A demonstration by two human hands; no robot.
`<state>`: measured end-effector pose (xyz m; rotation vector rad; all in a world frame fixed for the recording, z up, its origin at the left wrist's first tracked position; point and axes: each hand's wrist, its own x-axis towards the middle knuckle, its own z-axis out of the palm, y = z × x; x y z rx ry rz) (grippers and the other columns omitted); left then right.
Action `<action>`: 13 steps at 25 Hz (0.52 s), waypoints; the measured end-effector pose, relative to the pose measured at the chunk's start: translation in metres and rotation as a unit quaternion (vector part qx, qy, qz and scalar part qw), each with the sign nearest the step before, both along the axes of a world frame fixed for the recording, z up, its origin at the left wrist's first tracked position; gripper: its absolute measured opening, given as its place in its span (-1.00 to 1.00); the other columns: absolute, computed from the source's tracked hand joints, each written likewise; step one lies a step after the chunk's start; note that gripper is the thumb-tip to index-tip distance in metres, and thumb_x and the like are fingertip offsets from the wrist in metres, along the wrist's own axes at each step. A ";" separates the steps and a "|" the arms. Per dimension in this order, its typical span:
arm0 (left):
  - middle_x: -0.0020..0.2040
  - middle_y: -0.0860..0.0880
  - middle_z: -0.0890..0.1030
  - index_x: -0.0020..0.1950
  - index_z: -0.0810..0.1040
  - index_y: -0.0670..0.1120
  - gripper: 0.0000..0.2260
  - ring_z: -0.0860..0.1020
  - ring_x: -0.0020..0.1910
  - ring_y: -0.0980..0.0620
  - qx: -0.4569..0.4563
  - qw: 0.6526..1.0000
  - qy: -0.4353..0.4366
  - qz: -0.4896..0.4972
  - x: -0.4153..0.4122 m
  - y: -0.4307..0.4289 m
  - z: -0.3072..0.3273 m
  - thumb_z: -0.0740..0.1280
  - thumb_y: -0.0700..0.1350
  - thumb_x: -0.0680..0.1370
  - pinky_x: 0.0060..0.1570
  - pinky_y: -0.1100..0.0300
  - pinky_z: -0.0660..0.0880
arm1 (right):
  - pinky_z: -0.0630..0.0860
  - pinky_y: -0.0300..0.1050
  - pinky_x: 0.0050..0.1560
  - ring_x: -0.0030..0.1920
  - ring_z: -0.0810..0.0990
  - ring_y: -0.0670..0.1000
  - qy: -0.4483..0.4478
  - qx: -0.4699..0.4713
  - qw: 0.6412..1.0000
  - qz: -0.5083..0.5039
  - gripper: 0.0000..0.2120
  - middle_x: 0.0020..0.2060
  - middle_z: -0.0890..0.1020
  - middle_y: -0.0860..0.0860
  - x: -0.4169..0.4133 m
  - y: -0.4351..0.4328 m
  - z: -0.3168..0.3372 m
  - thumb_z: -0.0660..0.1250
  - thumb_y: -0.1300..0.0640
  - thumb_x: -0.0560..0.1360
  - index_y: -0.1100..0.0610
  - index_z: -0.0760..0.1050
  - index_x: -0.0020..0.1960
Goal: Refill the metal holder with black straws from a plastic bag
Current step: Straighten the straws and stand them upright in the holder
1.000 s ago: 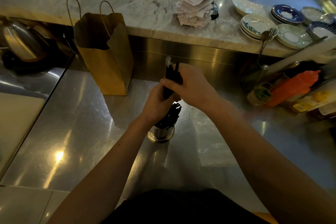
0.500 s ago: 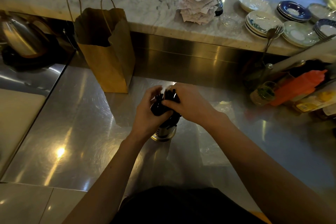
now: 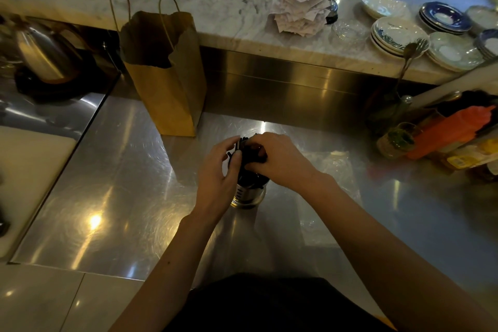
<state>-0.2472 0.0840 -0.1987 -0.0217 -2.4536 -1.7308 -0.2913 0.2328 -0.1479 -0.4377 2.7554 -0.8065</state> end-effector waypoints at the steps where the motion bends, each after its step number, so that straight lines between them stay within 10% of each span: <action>1: 0.31 0.01 0.53 0.37 0.46 -0.05 -0.67 0.47 0.31 0.09 -0.033 0.999 0.017 -0.004 -0.001 0.001 -0.002 0.19 -0.03 0.63 0.34 0.00 0.44 | 0.52 -0.22 0.05 0.02 0.59 -0.01 -0.003 -0.046 0.999 -0.018 -0.57 0.10 0.60 0.05 0.002 0.004 0.005 0.45 0.16 0.44 0.11 0.48 0.28; 6: 0.57 -0.10 0.22 0.54 0.19 -0.01 -0.49 0.18 0.54 -0.02 -0.179 0.980 0.052 -0.073 -0.002 0.000 -0.016 0.10 0.15 0.63 0.49 0.12 0.16 | 0.20 -0.39 0.31 0.37 0.32 -0.14 0.098 -0.123 0.984 -0.079 -0.50 0.43 0.35 -0.02 0.016 0.022 0.007 0.26 -0.01 0.57 0.04 0.25 0.47; 10: 0.62 -0.04 0.02 0.59 0.02 0.04 -0.48 0.09 0.56 0.01 -0.231 0.962 -0.015 -0.143 -0.008 -0.002 -0.023 -0.01 0.16 0.67 0.49 -0.06 0.23 | 0.09 -0.08 0.51 0.55 0.01 -0.05 -0.024 0.007 1.000 0.015 -0.39 0.57 -0.02 -0.04 0.024 0.026 -0.022 0.06 -0.15 0.62 0.04 -0.05 0.57; 13: 0.63 0.04 -0.07 0.57 -0.04 0.16 -0.41 0.05 0.48 0.33 -0.124 0.974 -0.042 -0.185 -0.006 -0.005 -0.014 0.09 0.24 0.60 0.38 0.36 0.24 | 0.16 -0.06 0.48 0.53 0.12 -0.04 -0.068 -0.100 0.992 -0.027 -0.32 0.57 0.04 -0.06 0.028 0.029 -0.036 0.11 -0.19 0.57 -0.04 -0.10 0.57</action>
